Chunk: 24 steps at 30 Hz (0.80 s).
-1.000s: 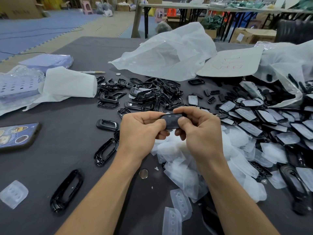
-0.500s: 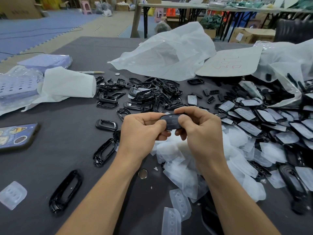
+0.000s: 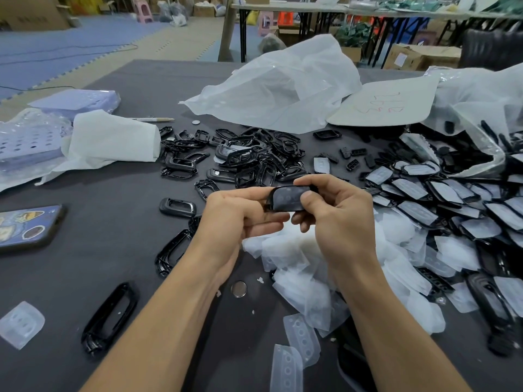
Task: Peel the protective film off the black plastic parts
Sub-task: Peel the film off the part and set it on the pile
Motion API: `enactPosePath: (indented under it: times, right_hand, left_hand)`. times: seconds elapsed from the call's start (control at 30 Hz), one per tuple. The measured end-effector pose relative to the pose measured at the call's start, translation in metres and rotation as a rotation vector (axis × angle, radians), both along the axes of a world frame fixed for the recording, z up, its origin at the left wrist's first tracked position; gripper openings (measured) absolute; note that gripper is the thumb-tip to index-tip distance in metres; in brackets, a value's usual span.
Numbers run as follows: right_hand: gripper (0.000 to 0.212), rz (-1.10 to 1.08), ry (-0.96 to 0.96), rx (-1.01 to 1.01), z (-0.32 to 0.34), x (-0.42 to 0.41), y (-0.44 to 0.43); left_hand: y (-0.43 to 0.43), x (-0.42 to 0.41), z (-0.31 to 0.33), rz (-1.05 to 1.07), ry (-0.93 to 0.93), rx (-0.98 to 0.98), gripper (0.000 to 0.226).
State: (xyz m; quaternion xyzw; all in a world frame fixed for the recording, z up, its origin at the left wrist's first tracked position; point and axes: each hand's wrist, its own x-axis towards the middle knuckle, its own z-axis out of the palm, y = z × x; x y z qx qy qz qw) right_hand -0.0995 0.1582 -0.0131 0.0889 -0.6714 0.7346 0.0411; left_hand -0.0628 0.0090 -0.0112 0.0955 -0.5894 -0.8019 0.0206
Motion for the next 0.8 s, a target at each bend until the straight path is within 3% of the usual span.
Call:
enactPosePath:
  times: [0.07,0.23,0.47,0.8]
  right_hand:
    - [0.034,0.005,0.007,0.013,0.0,0.001,0.0]
    - [0.032,-0.001,0.01,0.003,0.0,0.002,-0.001]
    - [0.03,0.011,0.027,0.005,0.0,0.002,-0.001]
    - [0.032,0.021,0.038,0.032,-0.003,0.0,-0.001]
  left_hand:
    - [0.0,0.0,-0.001,0.004,-0.007,-0.051,0.048]
    - [0.004,0.0,-0.001,0.069,0.008,-0.137,0.018]
    - [0.007,0.0,-0.002,0.151,0.008,-0.185,0.011]
    - [0.012,-0.002,-0.001,0.209,-0.027,-0.197,0.019]
